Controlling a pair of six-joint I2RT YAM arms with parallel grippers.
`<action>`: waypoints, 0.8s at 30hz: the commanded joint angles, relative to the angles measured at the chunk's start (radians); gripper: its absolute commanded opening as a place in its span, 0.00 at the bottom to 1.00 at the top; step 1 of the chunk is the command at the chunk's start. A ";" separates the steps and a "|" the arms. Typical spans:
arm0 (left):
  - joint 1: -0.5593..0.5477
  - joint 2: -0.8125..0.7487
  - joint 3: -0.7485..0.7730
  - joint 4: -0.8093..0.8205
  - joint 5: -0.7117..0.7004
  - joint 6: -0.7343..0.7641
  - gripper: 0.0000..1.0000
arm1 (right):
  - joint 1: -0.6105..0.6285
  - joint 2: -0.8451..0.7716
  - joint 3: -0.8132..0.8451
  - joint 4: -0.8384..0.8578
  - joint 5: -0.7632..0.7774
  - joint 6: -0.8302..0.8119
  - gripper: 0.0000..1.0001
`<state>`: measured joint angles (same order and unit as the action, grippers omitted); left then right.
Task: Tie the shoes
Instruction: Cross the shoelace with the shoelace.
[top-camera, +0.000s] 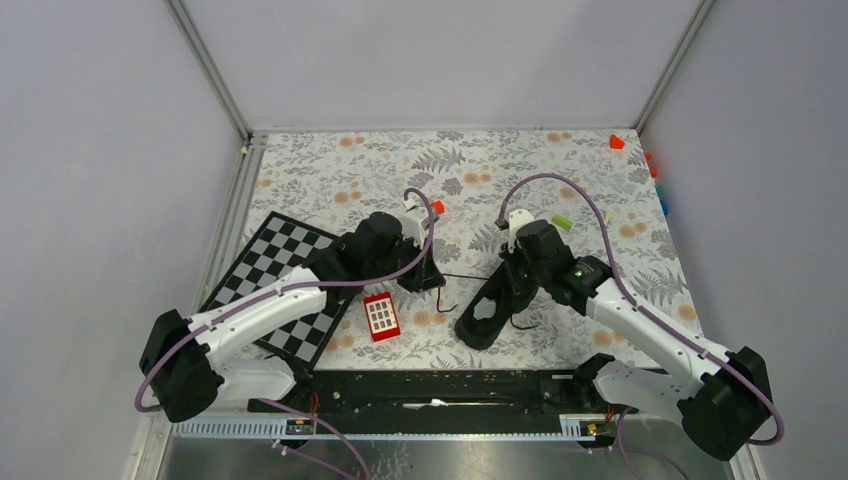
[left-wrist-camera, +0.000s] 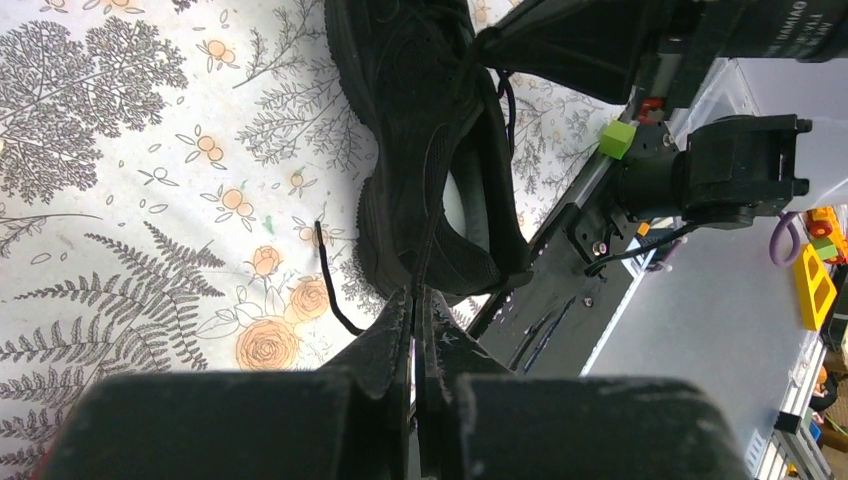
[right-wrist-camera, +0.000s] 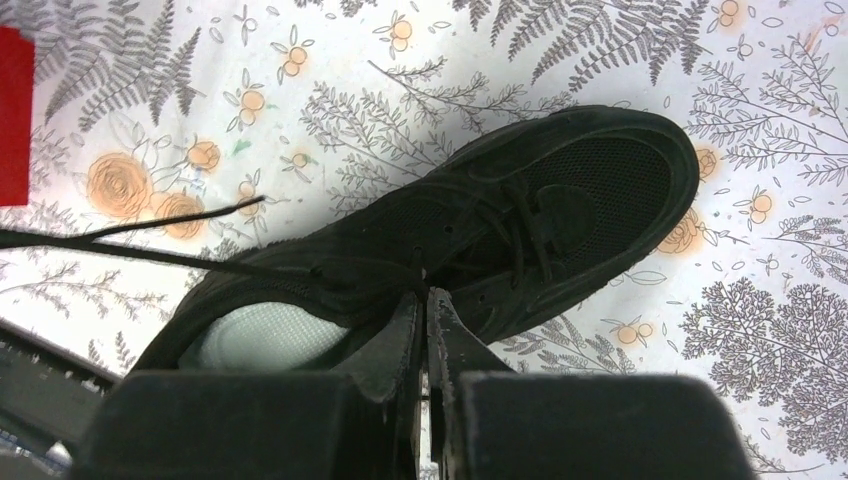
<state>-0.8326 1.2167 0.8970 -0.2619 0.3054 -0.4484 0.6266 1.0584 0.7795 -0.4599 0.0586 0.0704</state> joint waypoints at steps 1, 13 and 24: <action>-0.013 -0.047 -0.011 0.041 0.027 -0.015 0.00 | 0.039 0.012 -0.042 0.110 0.115 0.071 0.00; -0.022 -0.092 -0.024 0.030 0.021 -0.023 0.00 | 0.084 0.100 0.019 0.051 0.542 0.242 0.00; -0.028 -0.113 -0.050 0.015 0.037 -0.024 0.00 | 0.097 0.131 -0.081 0.310 0.551 0.428 0.29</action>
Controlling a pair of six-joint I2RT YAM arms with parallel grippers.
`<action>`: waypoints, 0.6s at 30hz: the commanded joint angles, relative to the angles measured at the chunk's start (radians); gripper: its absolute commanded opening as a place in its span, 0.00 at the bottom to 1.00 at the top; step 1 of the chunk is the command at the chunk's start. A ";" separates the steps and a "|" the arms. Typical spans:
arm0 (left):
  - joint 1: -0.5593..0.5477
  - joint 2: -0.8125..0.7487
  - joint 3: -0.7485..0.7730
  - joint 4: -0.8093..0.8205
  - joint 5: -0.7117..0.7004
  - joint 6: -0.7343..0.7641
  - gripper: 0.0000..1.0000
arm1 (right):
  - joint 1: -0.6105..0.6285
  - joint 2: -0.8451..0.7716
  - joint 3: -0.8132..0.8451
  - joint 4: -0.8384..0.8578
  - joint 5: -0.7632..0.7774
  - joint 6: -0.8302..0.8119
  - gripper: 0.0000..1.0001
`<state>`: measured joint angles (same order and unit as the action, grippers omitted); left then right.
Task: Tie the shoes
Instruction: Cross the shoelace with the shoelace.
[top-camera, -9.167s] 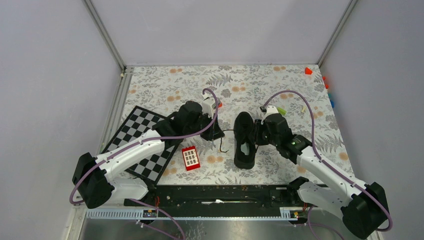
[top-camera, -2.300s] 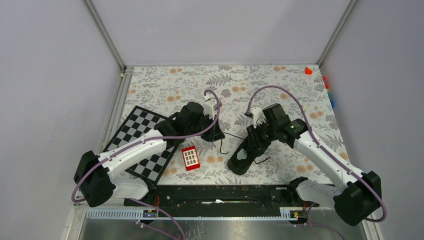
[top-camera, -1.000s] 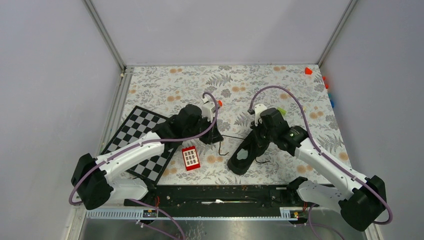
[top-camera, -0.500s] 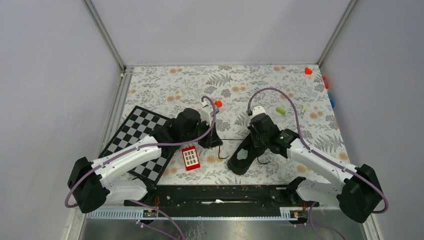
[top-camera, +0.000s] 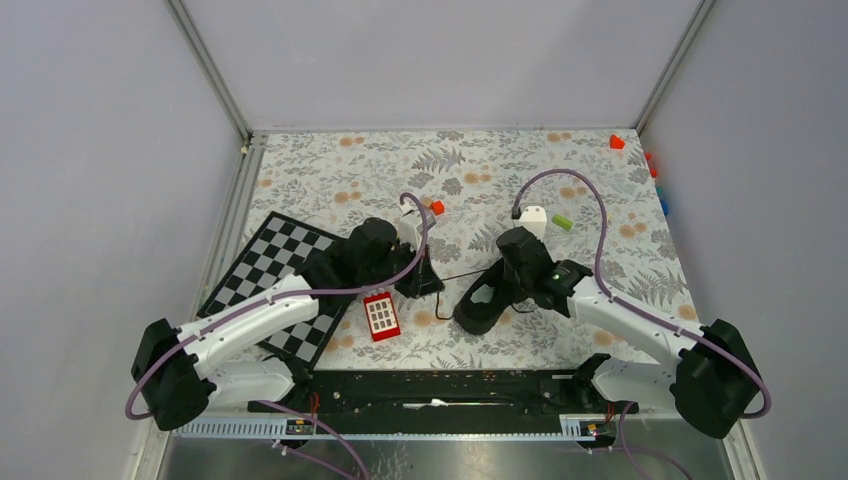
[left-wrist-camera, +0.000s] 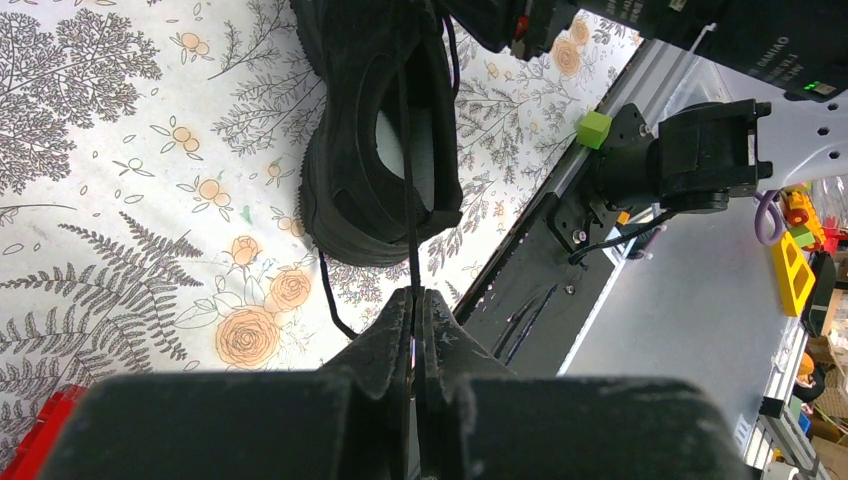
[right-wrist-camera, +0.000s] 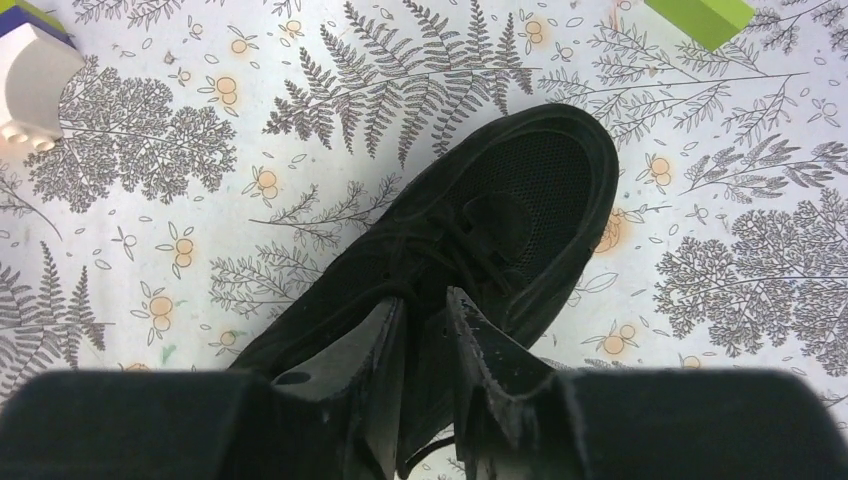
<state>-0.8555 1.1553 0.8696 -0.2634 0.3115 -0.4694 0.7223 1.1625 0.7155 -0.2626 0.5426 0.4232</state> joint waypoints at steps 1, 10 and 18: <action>-0.005 -0.053 -0.024 0.016 0.031 -0.002 0.00 | 0.002 0.040 -0.009 0.108 0.053 0.073 0.30; -0.005 -0.051 -0.018 0.009 0.023 0.009 0.00 | 0.000 -0.035 -0.005 0.044 0.039 0.051 0.43; -0.005 -0.049 -0.006 0.002 0.016 0.020 0.00 | -0.001 -0.076 0.012 -0.046 -0.047 0.007 0.52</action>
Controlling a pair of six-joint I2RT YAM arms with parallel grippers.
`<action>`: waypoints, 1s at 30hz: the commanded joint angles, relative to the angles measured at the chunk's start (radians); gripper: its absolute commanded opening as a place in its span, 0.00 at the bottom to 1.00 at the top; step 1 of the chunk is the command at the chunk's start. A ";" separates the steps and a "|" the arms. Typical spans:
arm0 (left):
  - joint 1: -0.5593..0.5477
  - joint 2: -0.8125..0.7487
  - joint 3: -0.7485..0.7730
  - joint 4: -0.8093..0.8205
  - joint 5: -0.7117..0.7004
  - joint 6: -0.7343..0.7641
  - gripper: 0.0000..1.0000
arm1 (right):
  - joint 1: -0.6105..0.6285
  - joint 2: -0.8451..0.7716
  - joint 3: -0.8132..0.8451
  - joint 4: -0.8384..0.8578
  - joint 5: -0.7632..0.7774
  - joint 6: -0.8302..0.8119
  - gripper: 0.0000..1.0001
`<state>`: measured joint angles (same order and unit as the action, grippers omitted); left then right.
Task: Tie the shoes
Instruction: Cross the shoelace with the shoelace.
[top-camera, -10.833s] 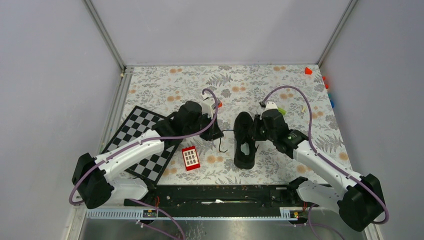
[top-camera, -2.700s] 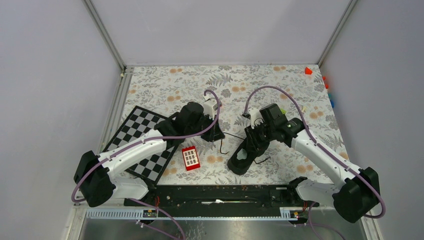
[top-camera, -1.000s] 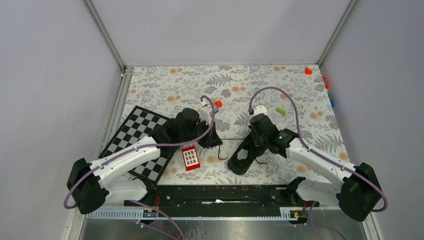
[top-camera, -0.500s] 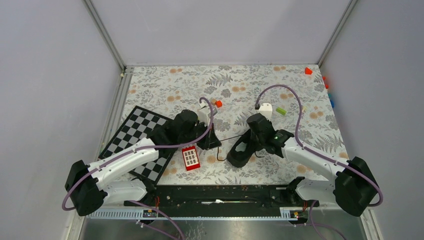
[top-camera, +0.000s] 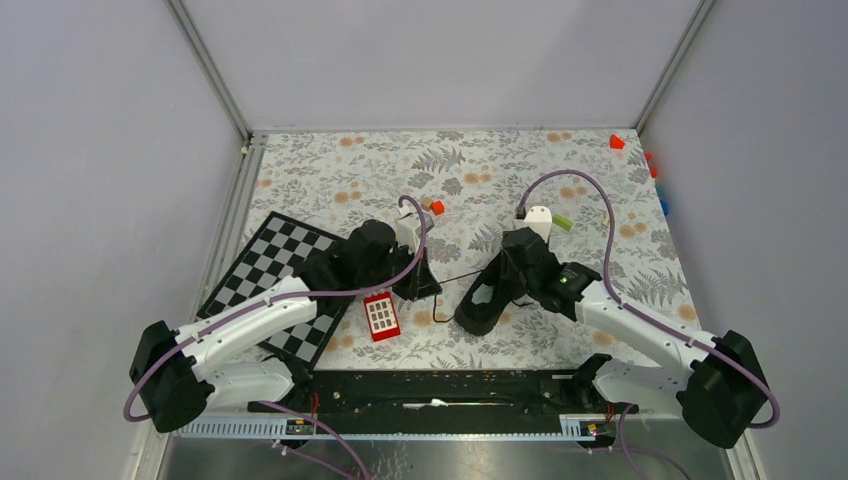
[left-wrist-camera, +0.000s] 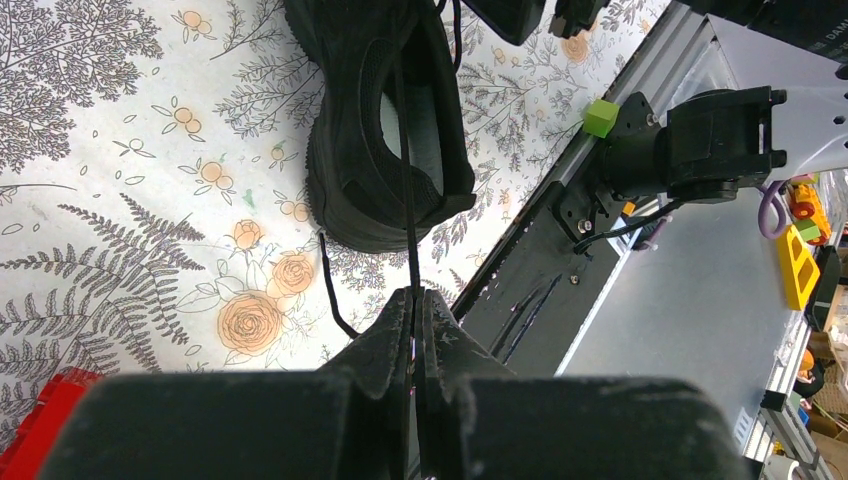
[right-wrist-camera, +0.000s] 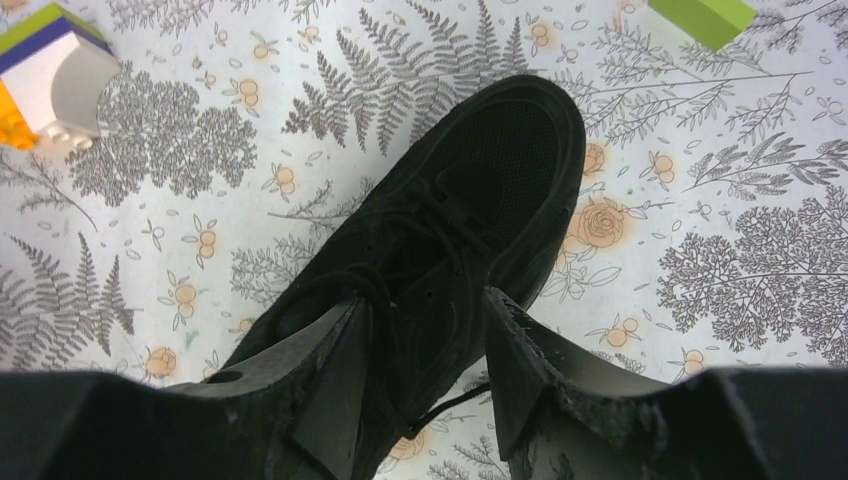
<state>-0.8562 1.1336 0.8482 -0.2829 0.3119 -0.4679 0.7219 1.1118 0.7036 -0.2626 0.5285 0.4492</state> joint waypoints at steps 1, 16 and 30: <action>-0.004 -0.028 0.015 0.021 0.015 0.020 0.00 | 0.000 -0.032 0.021 -0.047 -0.042 -0.021 0.52; -0.004 -0.027 0.023 0.010 0.009 0.029 0.00 | -0.085 -0.139 0.046 -0.102 -0.258 -0.006 0.59; -0.003 -0.017 0.029 0.005 0.007 0.037 0.00 | -0.226 -0.200 -0.082 -0.003 -0.509 0.086 0.34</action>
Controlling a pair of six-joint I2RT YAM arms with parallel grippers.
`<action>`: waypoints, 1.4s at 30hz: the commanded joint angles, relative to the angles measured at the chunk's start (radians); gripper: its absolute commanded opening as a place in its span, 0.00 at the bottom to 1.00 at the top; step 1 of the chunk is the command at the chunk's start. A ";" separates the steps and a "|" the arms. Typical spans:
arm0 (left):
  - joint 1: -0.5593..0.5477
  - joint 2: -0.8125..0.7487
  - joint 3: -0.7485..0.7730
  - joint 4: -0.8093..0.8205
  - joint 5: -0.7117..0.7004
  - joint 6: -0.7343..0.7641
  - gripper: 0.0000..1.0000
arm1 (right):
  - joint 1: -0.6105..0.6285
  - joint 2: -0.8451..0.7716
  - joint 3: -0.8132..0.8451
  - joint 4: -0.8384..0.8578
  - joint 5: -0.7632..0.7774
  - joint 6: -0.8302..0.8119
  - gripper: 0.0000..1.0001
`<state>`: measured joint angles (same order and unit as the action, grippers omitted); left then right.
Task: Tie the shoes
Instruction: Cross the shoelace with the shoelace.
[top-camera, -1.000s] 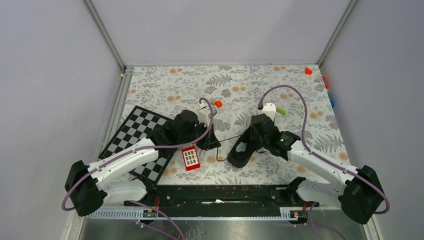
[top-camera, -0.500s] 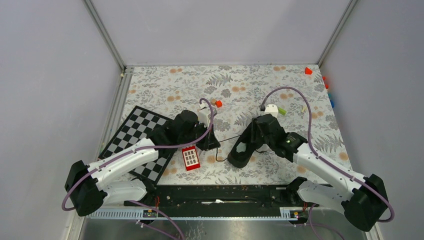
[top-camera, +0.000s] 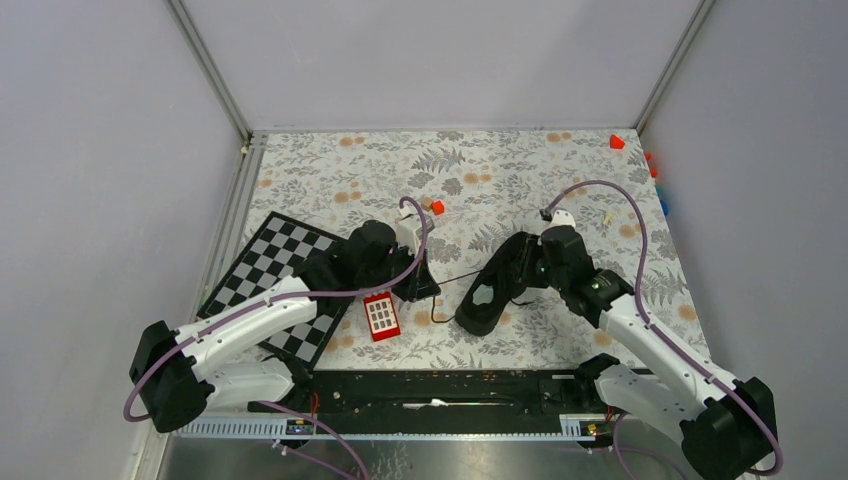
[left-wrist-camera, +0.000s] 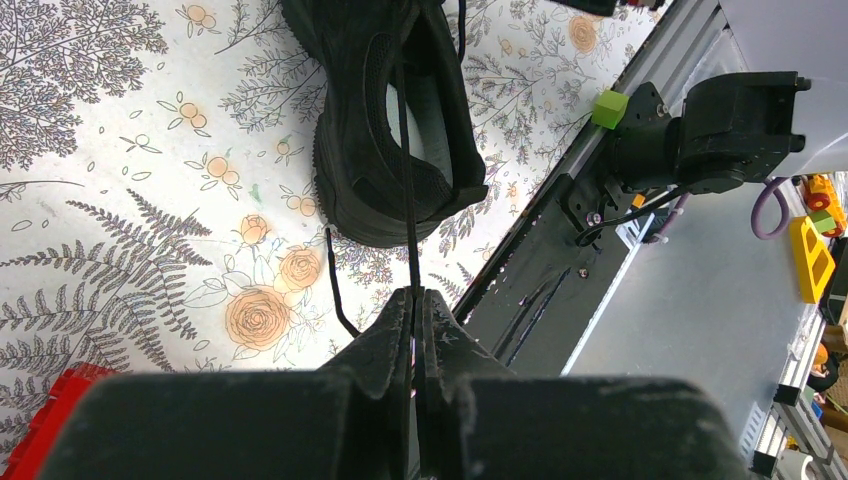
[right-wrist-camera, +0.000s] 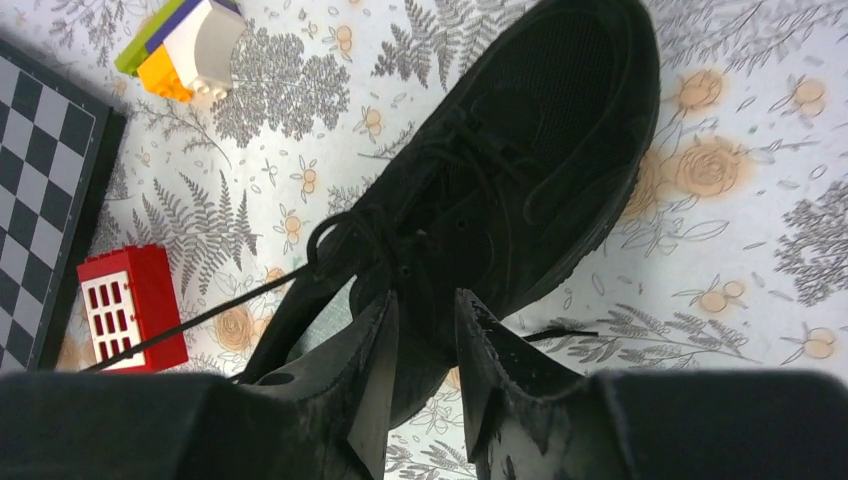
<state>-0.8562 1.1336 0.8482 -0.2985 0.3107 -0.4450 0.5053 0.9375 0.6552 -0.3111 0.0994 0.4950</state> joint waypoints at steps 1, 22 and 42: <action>-0.004 -0.015 0.030 0.021 0.009 0.014 0.00 | -0.009 -0.026 -0.038 0.048 -0.080 0.043 0.34; -0.004 -0.012 0.034 0.022 0.013 0.017 0.00 | -0.079 0.044 0.054 0.117 -0.061 -0.003 0.39; -0.004 -0.012 0.026 0.023 0.008 0.022 0.00 | -0.079 0.103 0.043 0.130 -0.165 -0.012 0.38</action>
<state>-0.8562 1.1339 0.8482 -0.2989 0.3107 -0.4412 0.4309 1.0424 0.6773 -0.1967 -0.0303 0.4988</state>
